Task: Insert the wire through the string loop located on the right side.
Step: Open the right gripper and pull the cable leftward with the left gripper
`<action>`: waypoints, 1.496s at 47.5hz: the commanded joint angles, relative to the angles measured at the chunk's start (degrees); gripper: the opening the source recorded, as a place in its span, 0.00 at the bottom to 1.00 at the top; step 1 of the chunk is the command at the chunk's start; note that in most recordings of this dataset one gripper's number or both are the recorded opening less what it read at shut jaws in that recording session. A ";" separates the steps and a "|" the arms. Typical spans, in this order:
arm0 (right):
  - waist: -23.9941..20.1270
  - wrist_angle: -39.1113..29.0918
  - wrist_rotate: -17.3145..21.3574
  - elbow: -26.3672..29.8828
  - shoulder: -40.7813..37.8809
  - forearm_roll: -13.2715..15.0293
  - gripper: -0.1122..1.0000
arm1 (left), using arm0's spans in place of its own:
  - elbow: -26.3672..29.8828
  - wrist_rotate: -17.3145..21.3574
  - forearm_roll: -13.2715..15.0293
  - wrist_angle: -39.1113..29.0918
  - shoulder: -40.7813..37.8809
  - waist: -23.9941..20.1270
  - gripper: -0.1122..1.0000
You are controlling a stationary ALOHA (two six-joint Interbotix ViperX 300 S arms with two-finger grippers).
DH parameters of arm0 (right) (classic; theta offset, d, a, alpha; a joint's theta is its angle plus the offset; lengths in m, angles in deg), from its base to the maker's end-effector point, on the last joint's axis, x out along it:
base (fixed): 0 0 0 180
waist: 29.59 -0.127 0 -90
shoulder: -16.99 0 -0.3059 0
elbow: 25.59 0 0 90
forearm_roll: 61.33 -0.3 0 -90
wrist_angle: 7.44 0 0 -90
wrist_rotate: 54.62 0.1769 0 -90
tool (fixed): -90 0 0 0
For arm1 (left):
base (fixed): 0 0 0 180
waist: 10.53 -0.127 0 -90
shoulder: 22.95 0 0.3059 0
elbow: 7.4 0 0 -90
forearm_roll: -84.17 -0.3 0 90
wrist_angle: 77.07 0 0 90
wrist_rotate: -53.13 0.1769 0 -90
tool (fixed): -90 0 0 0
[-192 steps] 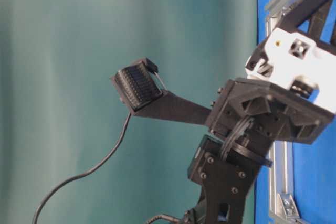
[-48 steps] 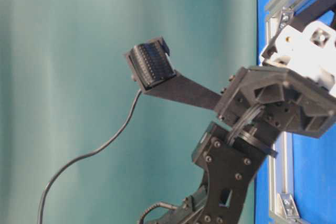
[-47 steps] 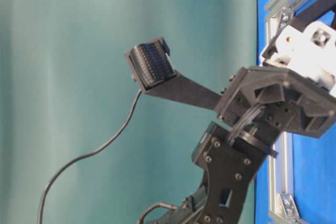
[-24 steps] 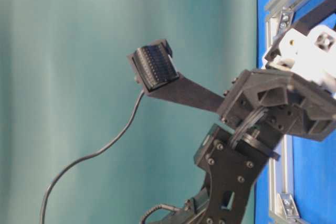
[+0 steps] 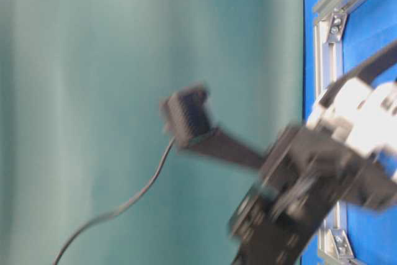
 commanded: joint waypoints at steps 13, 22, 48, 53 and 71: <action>0.09 0.18 -0.18 0.53 0.97 0.26 0.88 | -18.19 -2.20 -0.18 6.24 16.26 2.02 0.25; 0.09 0.18 -0.18 0.53 1.05 0.26 0.88 | -27.69 -5.45 -0.18 6.50 23.55 2.72 0.25; 0.09 0.18 -1.32 0.88 0.97 0.35 0.88 | -40.17 -4.48 -0.26 4.92 34.45 4.66 0.25; 0.09 0.18 -1.32 0.88 0.97 0.35 0.88 | -39.64 -3.43 -0.26 2.55 34.28 4.66 0.25; 0.09 0.18 -1.14 0.79 1.05 0.09 0.88 | -39.38 -3.43 -0.18 1.93 34.19 3.60 0.72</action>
